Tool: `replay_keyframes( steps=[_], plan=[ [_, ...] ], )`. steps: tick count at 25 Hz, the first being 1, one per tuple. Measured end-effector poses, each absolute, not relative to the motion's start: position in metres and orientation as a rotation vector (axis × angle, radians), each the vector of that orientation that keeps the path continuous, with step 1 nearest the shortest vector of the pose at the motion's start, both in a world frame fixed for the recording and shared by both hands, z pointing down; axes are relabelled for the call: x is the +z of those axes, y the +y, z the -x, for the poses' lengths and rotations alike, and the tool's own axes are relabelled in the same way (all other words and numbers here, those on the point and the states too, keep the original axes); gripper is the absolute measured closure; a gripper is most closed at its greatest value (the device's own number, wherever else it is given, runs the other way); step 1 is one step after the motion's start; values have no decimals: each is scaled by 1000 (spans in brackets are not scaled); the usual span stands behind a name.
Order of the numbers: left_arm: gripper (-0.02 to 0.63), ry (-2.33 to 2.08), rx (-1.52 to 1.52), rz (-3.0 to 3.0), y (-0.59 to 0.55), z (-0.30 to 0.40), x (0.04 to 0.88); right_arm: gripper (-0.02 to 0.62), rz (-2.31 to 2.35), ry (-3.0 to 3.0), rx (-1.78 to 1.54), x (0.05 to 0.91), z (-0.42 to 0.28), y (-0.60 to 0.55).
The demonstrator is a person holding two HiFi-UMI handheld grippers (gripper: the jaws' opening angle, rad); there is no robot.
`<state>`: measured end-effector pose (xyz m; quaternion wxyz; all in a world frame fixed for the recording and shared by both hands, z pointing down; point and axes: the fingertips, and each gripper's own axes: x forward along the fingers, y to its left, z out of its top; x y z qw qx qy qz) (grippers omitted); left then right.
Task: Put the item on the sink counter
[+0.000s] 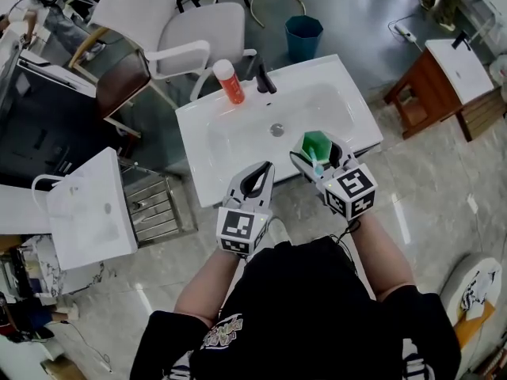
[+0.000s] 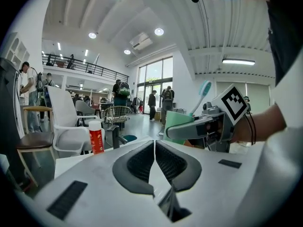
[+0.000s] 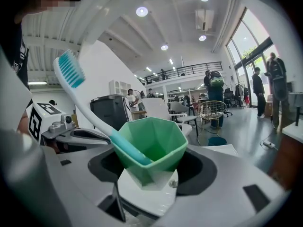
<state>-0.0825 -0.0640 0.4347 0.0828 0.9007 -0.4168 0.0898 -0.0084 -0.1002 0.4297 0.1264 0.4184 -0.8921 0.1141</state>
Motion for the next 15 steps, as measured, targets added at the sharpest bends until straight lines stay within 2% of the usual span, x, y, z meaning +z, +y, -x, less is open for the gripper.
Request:
replay_keyframes(
  steps=[15],
  plan=[
    [584, -1227, 250, -2687, -90, 69, 438, 244, -1207, -2580, 297, 430, -4, -142]
  ],
)
